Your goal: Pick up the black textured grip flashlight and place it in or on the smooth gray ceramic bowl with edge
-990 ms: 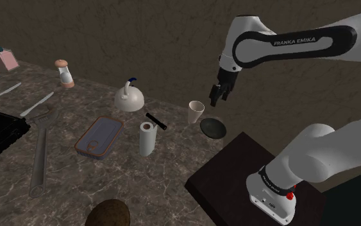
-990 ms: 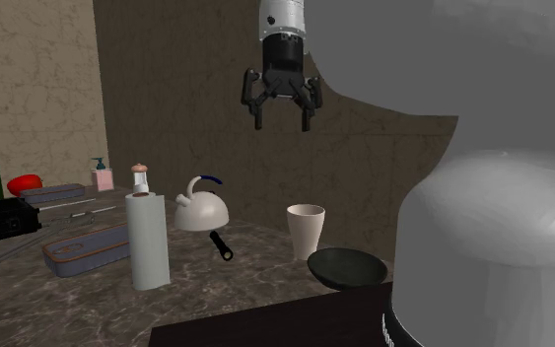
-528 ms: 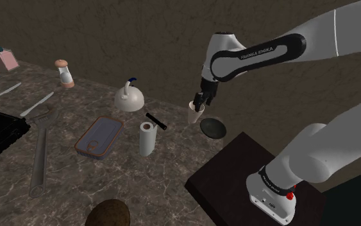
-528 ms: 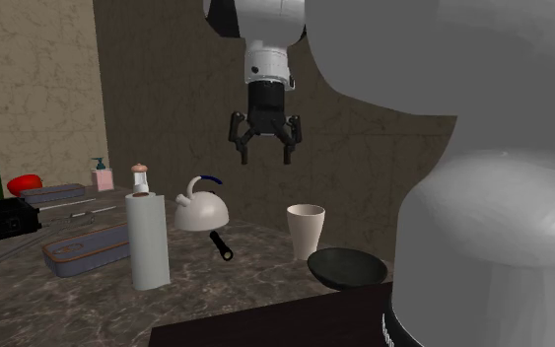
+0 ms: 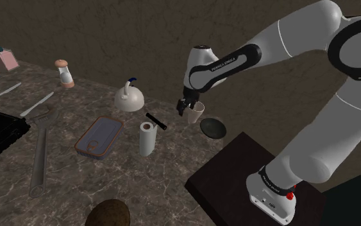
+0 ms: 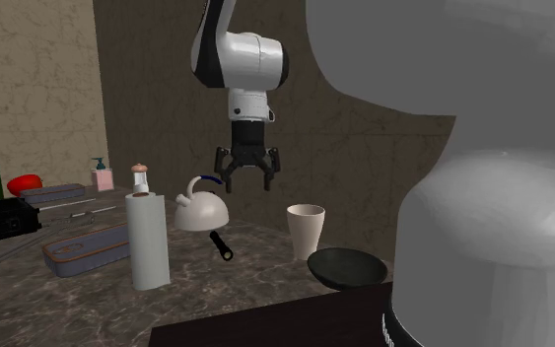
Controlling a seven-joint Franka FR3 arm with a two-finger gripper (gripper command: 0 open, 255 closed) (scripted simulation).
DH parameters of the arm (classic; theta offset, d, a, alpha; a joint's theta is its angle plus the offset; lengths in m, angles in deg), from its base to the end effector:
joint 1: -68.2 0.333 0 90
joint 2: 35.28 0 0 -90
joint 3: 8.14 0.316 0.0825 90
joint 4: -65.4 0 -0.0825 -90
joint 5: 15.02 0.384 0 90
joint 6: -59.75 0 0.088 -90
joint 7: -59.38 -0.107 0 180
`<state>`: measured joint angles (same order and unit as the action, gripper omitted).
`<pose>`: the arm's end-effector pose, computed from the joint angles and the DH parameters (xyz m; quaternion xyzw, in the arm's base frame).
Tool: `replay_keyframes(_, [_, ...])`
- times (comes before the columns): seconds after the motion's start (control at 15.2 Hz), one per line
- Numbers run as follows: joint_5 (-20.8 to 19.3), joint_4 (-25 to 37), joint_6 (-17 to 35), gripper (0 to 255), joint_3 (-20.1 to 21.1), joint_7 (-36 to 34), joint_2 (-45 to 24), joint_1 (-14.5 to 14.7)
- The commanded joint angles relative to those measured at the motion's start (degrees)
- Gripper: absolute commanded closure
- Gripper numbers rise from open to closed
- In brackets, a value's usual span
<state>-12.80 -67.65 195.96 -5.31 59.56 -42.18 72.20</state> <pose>0.5073 0.0613 0.2835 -0.9983 -0.0466 0.0335 0.0140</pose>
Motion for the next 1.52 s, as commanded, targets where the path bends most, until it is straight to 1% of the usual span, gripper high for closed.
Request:
replay_keyframes(0.0, [-0.49,2.87,2.68,0,0.06,-0.04,-5.03,0.19])
replay_keyframes(0.26, [-1.55,9.38,5.98,0,0.15,-0.64,-13.92,0.98])
replay_keyframes(0.53, [-2.59,17.06,8.03,0,0.02,-1.16,-22.73,1.95])
replay_keyframes(0.99, [-3.98,33.78,8.57,0,-0.41,-1.65,-38.38,3.78])
replay_keyframes(1.45, [-4.12,36.14,10.77,0,-0.58,-1.72,-42.89,3.99])
